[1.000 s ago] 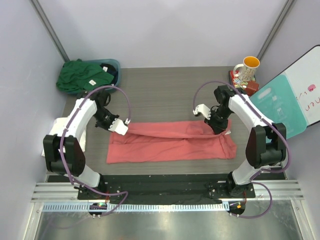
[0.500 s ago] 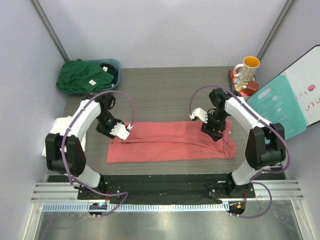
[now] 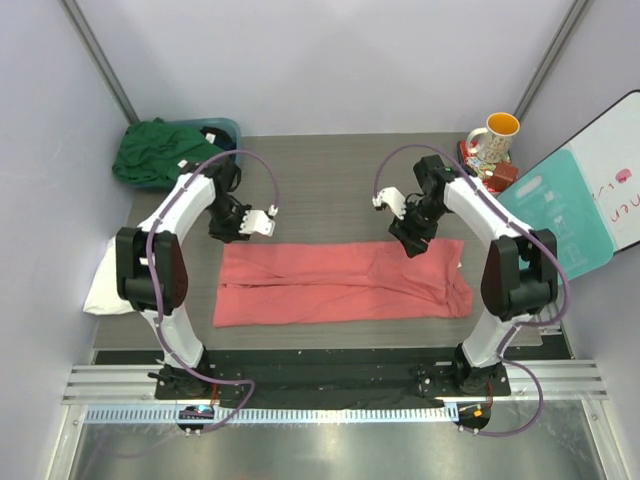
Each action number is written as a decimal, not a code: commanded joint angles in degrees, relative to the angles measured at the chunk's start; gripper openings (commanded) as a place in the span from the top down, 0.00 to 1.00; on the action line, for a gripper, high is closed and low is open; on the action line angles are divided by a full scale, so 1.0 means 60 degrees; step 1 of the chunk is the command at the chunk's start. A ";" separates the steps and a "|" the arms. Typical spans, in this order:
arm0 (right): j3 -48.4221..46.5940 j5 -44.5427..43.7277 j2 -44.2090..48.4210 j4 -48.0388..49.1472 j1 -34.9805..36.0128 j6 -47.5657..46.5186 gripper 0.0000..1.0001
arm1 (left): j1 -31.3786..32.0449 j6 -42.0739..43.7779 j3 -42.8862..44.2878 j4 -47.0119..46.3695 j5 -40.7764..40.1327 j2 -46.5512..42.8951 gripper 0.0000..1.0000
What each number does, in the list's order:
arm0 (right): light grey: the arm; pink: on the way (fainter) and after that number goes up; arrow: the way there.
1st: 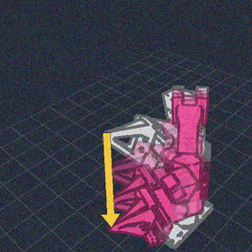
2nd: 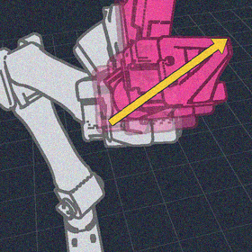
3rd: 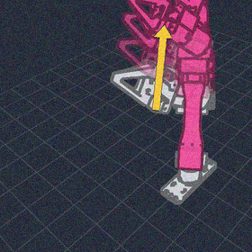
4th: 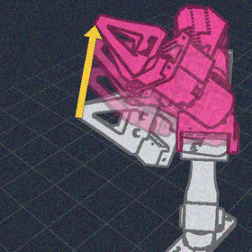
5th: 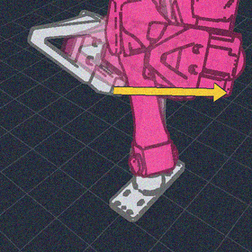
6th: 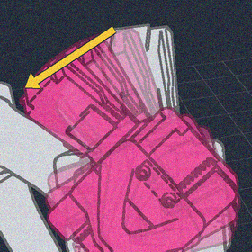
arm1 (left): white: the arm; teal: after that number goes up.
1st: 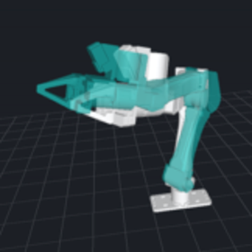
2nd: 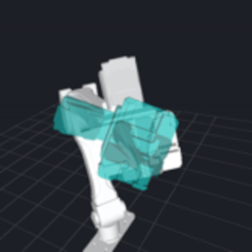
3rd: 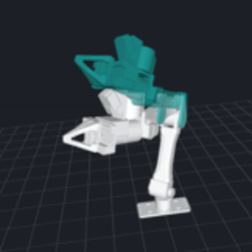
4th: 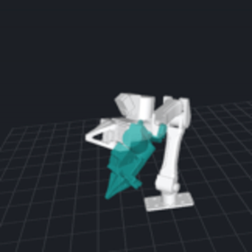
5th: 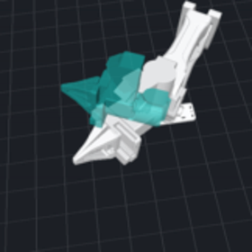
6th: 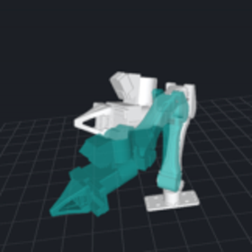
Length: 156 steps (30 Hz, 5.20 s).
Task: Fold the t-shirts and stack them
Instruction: Fold the other side of the tshirt into a rectangle
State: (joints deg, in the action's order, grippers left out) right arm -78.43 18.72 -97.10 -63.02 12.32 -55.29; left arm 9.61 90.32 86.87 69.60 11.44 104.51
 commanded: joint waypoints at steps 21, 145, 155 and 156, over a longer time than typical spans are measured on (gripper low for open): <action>-0.1488 0.1773 -0.2523 0.0821 0.0188 0.0440 0.46 | 0.0420 -0.0612 -0.0854 0.1040 -0.0413 -0.1129 0.52; -0.1957 0.1303 -0.2802 0.1013 0.0584 0.0133 0.41 | 0.2209 -0.0420 -0.2515 0.3796 -0.1452 -0.0910 0.62; -0.1591 0.1494 -0.2888 0.0938 0.0906 -0.0029 0.34 | 0.0772 -0.1898 0.0740 0.2919 -0.1643 0.0248 0.62; -0.1562 0.1538 -0.2918 0.0968 0.0935 0.0044 0.34 | 0.0758 -0.2001 0.0915 0.2786 -0.1643 0.0248 0.62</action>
State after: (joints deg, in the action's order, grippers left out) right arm -87.83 25.82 -114.80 -56.84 17.17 -54.54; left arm 14.41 82.96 88.31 75.88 2.42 105.73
